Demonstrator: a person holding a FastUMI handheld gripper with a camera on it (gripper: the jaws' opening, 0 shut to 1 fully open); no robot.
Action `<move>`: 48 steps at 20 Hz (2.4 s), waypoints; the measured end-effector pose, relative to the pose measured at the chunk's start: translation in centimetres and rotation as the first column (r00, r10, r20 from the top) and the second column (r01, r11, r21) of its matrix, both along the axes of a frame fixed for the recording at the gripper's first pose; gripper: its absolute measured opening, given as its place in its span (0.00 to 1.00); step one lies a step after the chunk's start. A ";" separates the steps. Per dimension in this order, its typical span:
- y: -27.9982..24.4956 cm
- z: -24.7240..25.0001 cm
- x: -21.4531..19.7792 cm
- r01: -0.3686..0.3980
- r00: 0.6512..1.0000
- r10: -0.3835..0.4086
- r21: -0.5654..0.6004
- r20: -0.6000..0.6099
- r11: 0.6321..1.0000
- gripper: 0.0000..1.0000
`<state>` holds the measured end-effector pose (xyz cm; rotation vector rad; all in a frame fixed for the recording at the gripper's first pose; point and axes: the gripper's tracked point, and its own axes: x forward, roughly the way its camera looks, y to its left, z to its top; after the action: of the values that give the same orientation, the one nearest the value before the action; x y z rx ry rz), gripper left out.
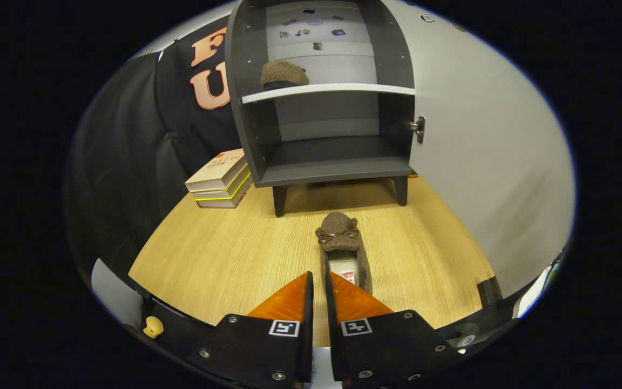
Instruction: Open the shoe cabinet door, grab the shoes and put them into the shoe cabinet, then close the shoe cabinet door.
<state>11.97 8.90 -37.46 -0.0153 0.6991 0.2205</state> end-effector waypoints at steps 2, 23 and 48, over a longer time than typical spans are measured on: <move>0.4 -1.8 1.4 -0.024 0.999 0.023 -0.017 -0.033 1.000 0.14; 2.5 -12.6 9.4 -0.077 0.971 0.076 0.004 -0.228 0.997 0.15; -1.2 4.2 9.2 -0.020 0.999 0.021 -0.023 0.037 1.000 0.06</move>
<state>21.19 7.75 -33.26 -0.0480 0.6642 0.2317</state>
